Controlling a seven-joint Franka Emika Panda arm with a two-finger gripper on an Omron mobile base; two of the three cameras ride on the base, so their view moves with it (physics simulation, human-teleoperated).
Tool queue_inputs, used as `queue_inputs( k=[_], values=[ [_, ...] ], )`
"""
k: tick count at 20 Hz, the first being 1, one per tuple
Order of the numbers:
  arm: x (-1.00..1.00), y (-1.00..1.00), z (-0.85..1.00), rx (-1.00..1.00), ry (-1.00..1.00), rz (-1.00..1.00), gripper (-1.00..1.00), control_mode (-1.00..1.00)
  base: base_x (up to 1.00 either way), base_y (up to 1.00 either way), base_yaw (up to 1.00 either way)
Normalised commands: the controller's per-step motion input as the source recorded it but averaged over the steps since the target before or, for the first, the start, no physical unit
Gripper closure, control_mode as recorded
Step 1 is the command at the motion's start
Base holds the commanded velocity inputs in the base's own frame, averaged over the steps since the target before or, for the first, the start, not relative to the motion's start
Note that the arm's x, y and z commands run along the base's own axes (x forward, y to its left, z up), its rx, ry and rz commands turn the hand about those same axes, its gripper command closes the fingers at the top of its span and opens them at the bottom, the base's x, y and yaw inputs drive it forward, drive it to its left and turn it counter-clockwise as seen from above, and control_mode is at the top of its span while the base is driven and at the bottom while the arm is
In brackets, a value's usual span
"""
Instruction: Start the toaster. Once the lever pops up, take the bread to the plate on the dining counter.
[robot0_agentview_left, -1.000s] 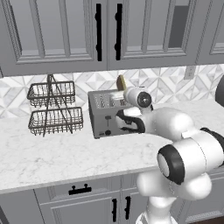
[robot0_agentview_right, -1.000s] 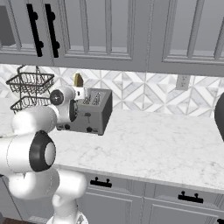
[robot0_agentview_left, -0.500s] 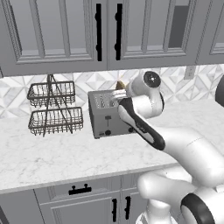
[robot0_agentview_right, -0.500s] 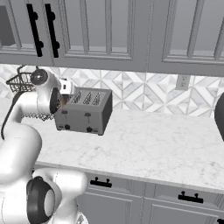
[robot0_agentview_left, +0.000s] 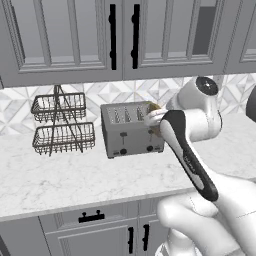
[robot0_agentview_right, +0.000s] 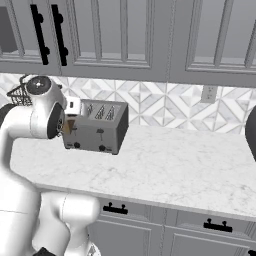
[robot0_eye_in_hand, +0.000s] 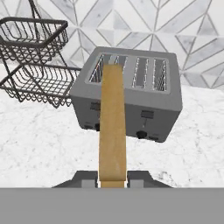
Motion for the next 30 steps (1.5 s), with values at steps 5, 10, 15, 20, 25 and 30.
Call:
queue_inputs(
  k=[5, 10, 15, 20, 25, 30],
  values=[
    [-1.0, -0.78, 0.17, 0.0, -0.03, 0.0, 1.0, -1.0, 0.0, 0.0, 0.0],
    [-1.0, -0.53, 0.36, 0.01, -0.01, -0.03, 1.0, -1.0, 0.0, 0.0, 0.0],
    [0.0, 0.0, 0.0, 0.0, 0.0, 0.0, 1.0, 1.0, -1.0, -0.28, -0.02],
    [0.0, 0.0, 0.0, 0.0, 0.0, 0.0, 1.0, 1.0, -0.78, -0.2, -0.3],
    [0.0, 0.0, 0.0, 0.0, 0.0, 0.0, 1.0, 1.0, -0.06, -0.54, -0.64],
    [0.0, 0.0, 0.0, 0.0, 0.0, 0.0, 1.0, 1.0, 0.06, -0.4, -0.73]
  ],
)
